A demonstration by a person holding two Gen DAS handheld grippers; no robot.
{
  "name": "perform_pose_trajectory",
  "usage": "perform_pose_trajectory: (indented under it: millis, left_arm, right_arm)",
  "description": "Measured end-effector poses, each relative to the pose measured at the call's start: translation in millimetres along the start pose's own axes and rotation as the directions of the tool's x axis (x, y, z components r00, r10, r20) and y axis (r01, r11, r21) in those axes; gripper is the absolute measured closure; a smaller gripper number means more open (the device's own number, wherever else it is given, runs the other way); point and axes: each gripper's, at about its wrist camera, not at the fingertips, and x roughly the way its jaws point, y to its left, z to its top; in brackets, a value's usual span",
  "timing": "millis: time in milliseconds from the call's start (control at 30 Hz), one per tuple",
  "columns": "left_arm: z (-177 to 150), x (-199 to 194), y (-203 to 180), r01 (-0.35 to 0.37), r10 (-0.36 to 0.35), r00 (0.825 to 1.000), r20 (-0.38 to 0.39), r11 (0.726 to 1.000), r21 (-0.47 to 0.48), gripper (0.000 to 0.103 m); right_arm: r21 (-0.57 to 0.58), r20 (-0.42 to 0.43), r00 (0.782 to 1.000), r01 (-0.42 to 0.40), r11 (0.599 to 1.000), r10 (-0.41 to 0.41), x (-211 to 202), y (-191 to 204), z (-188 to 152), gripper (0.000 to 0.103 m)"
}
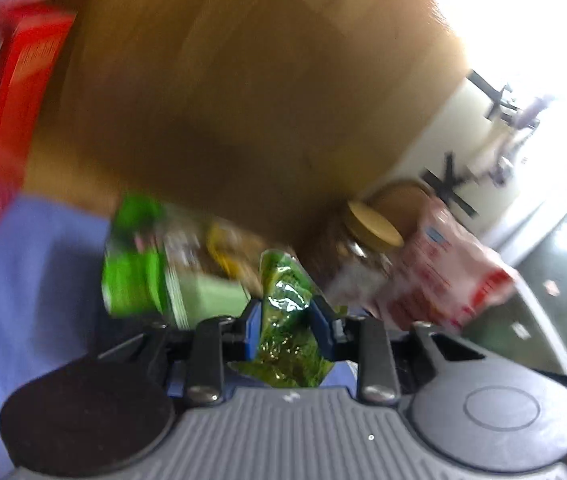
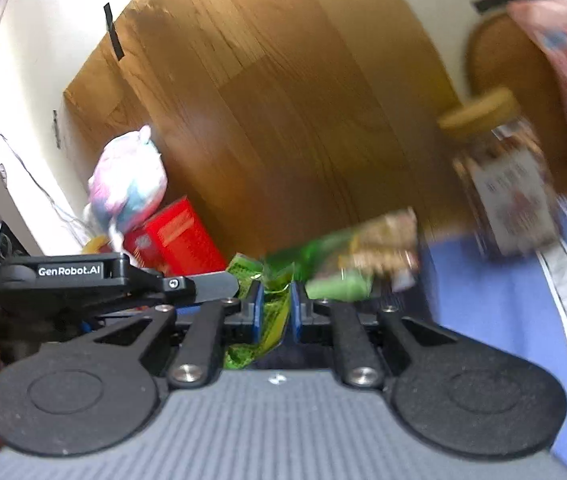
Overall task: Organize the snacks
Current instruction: 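Grasp the green translucent pack with the left tool and drop it into the tin, then grasp the red spicy snack pack with the right tool and drop it into the tin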
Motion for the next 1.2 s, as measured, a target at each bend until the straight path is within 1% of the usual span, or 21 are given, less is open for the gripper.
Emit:
perform_pose_trajectory:
  millis: [100,167,233,300,367,433,500,567,600,633,667,733,800,867,933,1000,1067,1100,1133,1167,1200]
  left_arm:
    - [16.4,23.6,8.6,-0.045,0.046,0.999,-0.008,0.999,0.022,0.075]
    - [19.8,41.7,16.5,-0.09,0.091,0.996,-0.017,0.995,0.034,0.069]
    - [19.5,57.7,22.1,-0.148,0.149,0.989,-0.024,0.988,0.045,0.064]
    - [17.8,64.5,28.8,-0.187,0.19,0.981,-0.036,0.98,0.062,0.063]
    - [14.7,54.5,34.0,-0.167,0.169,0.985,-0.043,0.984,0.059,0.064]
    - [10.7,29.8,37.4,-0.133,0.134,0.991,-0.016,0.989,0.06,0.064]
    - [5.1,-0.3,44.1,-0.115,0.115,0.993,0.004,0.992,0.06,0.064]
    - [-9.2,-29.2,50.3,-0.096,0.096,0.995,-0.001,0.994,0.053,0.064]
    - [-19.9,-40.9,54.9,-0.091,0.092,0.996,-0.016,0.995,0.047,0.064]
    - [-34.5,-51.2,60.2,-0.091,0.093,0.995,-0.041,0.995,0.042,0.064]
    - [-46.9,-57.8,65.3,-0.098,0.1,0.993,-0.067,0.994,0.04,0.064]
    - [-72.8,-66.0,73.4,-0.116,0.119,0.985,-0.123,0.993,0.033,0.063]
    - [-91.4,-72.8,80.6,-0.139,0.142,0.976,-0.164,0.99,0.028,0.061]
    - [-106.6,-76.3,86.9,-0.158,0.158,0.971,-0.178,0.987,0.018,0.061]
    - [-117.0,-75.3,97.9,-0.136,0.124,0.97,-0.21,0.99,-0.043,0.061]
    - [-125.0,-79.7,105.1,-0.074,0.052,0.979,-0.196,0.992,-0.107,0.061]
    - [-130.3,-76.4,114.0,0.005,-0.05,0.976,-0.212,0.979,-0.204,0.063]
    - [-132.4,-73.5,116.3,0.026,-0.078,0.974,-0.213,0.971,-0.237,0.064]
    - [-133.6,-72.3,116.6,0.026,-0.077,0.976,-0.202,0.969,-0.244,0.067]
    - [-134.0,-72.9,117.4,0.02,-0.07,0.978,-0.198,0.969,-0.245,0.071]
    - [-135.0,-73.5,118.3,0.017,-0.068,0.979,-0.193,0.967,-0.255,0.071]
  right_arm:
    - [-0.036,-0.007,0.999,0.032,0.999,-0.032,35.5,-4.9,9.8,0.086]
    - [-0.055,-0.025,0.998,0.053,0.997,-0.055,57.4,-9.8,9.0,0.086]
    - [-0.077,-0.051,0.996,0.069,0.995,-0.073,75.9,-12.8,4.6,0.082]
    - [-0.109,-0.079,0.991,0.099,0.989,-0.108,89.8,-13.3,0.1,0.076]
    - [-0.121,-0.072,0.989,0.116,0.986,-0.126,86.3,-12.6,-2.4,0.076]
    - [-0.078,-0.046,0.993,0.102,0.992,-0.106,67.4,-14.3,-2.6,0.076]
    - [-0.03,-0.033,0.997,0.067,0.997,-0.068,41.6,-13.4,-6.8,0.076]
    - [0.019,-0.08,0.997,-0.006,1.0,0.007,18.7,-11.1,-20.4,0.076]
    - [0.041,-0.13,0.99,-0.046,0.998,0.051,11.4,-8.7,-31.9,0.076]
    - [0.056,-0.179,0.981,-0.065,0.996,0.074,6.1,-6.1,-45.1,0.076]
    - [0.069,-0.232,0.969,-0.074,0.995,0.089,2.6,-2.8,-59.5,0.076]
    - [0.116,-0.333,0.935,-0.086,0.99,0.12,-1.1,2.0,-88.4,0.076]
    - [0.195,-0.39,0.905,-0.1,0.976,0.171,-4.2,3.7,-109.1,0.076]
    - [0.269,-0.411,0.887,-0.101,0.958,0.209,-7.3,5.3,-121.7,0.076]
    - [0.305,-0.416,0.883,-0.091,0.948,0.219,-6.0,7.7,-128.0,0.076]
    - [0.348,-0.41,0.882,-0.086,0.934,0.234,-0.6,8.5,-130.9,0.078]
    - [0.371,-0.402,0.883,-0.087,0.925,0.244,5.4,15.4,-134.0,0.08]
    - [0.369,-0.398,0.885,-0.085,0.925,0.24,6.6,18.7,-134.1,0.08]
    - [0.365,-0.394,0.889,-0.083,0.927,0.234,9.1,22.3,-133.8,0.08]
    - [0.359,-0.388,0.895,-0.072,0.931,0.219,9.7,24.2,-134.2,0.085]
    - [0.367,-0.382,0.899,-0.067,0.928,0.216,12.3,23.0,-133.1,0.085]
